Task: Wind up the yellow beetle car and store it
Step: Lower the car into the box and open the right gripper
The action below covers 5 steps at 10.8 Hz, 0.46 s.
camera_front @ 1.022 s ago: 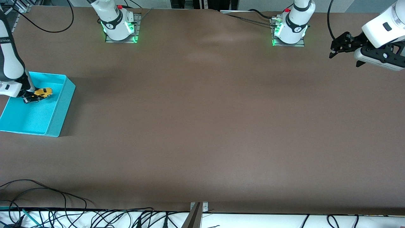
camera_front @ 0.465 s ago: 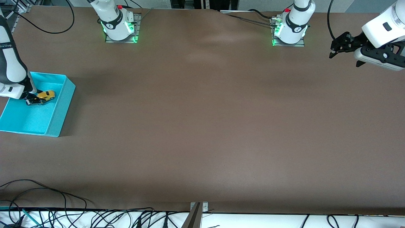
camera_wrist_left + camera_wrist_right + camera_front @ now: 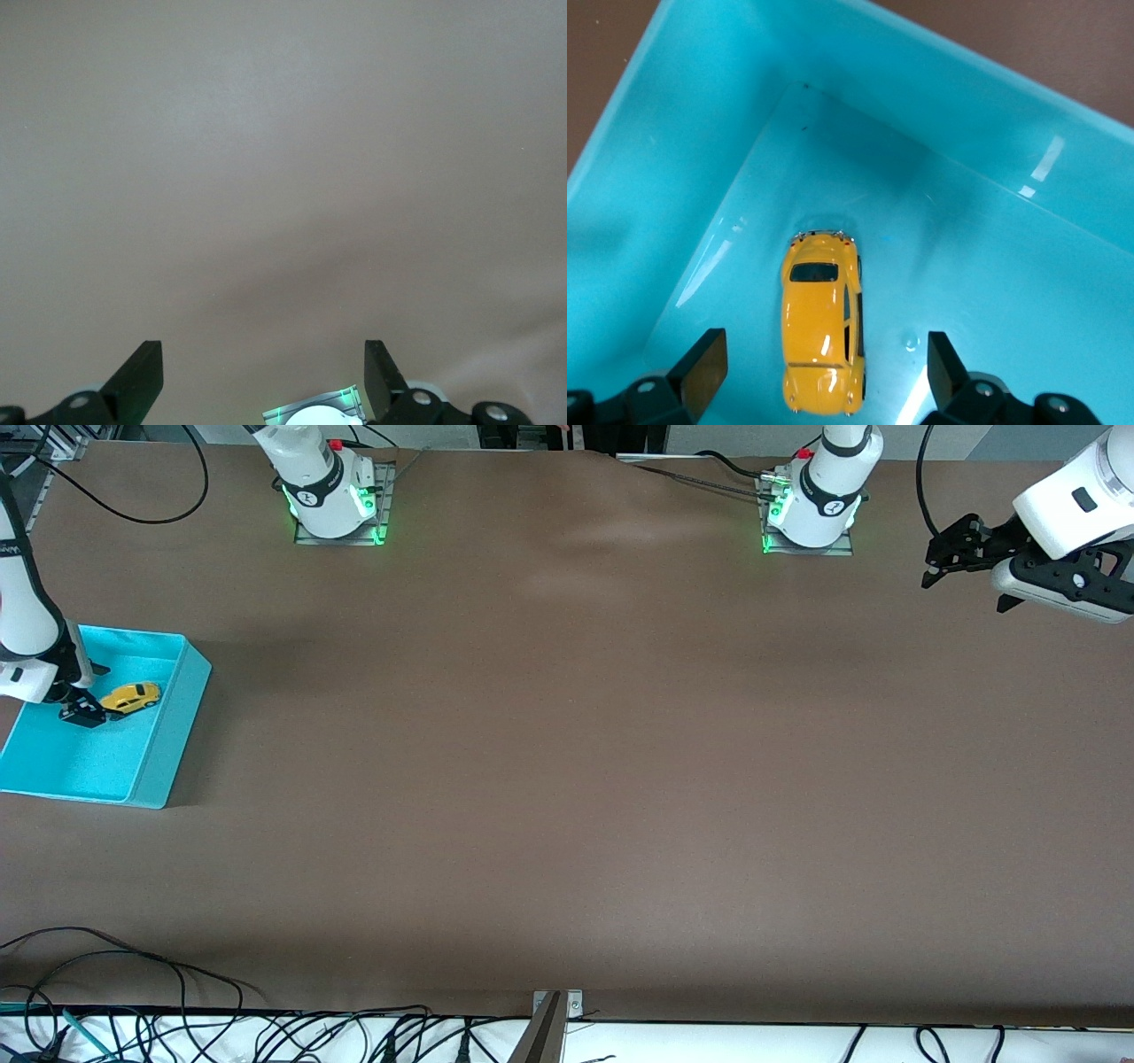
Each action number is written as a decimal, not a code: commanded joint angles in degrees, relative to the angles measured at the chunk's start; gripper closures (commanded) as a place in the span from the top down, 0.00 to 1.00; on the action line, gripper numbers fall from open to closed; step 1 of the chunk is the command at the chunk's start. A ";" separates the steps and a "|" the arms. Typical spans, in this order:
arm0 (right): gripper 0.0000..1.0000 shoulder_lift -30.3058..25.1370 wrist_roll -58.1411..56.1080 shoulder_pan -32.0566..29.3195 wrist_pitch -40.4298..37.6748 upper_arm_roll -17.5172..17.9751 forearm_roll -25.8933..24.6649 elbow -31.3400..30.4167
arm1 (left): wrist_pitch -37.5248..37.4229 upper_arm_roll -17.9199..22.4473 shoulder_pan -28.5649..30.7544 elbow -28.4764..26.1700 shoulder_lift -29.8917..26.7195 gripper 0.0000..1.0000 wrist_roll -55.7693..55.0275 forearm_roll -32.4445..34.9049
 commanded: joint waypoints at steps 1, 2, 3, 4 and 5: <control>1.00 -3.99 7.76 0.23 -4.62 1.90 0.91 0.12 | -0.89 -0.14 -0.06 0.47 -0.51 1.00 -0.54 1.41; 1.00 -5.39 12.76 1.80 -6.03 1.99 1.00 0.12 | -0.89 -0.14 -0.14 0.38 -0.51 1.00 -0.54 1.33; 1.00 -6.71 16.99 3.47 -7.70 2.34 2.05 0.12 | -0.89 -0.05 -0.06 0.47 -0.51 1.00 -0.45 1.41; 1.00 -8.29 21.03 4.97 -9.20 2.35 3.62 -0.05 | -0.89 -0.05 -0.14 0.38 -0.51 1.00 -0.45 1.41; 1.00 -9.96 25.94 6.55 -11.21 2.35 3.99 -0.14 | -0.89 -0.05 -0.06 0.47 -0.51 1.00 -0.45 1.41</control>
